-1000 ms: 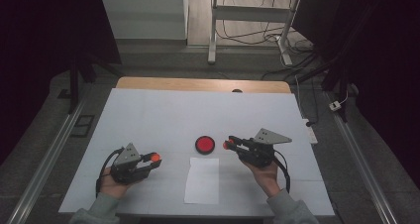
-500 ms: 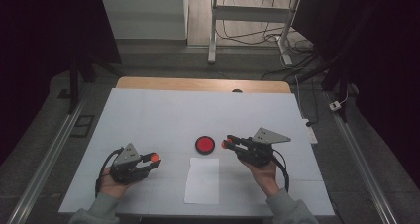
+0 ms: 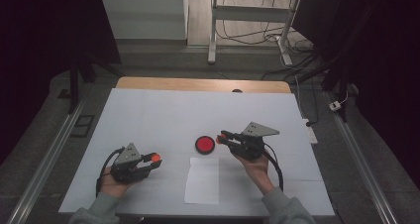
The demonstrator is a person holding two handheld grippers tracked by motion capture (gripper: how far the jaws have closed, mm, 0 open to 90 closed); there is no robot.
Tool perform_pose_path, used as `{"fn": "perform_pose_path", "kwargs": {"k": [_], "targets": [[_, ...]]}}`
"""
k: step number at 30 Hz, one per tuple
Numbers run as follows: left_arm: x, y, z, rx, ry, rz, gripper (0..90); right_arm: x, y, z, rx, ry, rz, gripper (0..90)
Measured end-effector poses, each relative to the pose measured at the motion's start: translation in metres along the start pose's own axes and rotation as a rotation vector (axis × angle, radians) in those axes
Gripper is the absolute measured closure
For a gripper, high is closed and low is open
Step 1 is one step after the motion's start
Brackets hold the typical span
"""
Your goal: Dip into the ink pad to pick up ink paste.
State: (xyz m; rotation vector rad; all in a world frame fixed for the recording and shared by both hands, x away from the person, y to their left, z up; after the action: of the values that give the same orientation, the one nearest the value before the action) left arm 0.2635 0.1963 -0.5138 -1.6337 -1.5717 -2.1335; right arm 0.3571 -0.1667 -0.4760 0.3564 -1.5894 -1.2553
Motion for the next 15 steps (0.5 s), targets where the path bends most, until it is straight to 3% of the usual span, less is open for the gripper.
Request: {"fn": "perform_pose_path", "kwargs": {"k": [15], "targets": [[0.000, -0.001, 0.001, 0.007, -0.006, -0.003, 64.7, -0.014, 0.002, -0.005, 0.010, -0.020, 0.036, 72.1]]}}
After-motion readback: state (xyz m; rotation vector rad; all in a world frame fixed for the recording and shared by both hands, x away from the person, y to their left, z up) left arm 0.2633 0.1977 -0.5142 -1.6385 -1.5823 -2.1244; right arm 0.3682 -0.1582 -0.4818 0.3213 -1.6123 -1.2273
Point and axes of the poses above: each handheld gripper's, and its own axes: x roughly backward along the jaws, y roughly out of its top, z roughly to its left, the point moved 1 cm from there along -x, roughly forward along the jaws, and after that the axes turned 12 degrees about z, right-handed, at the moved point
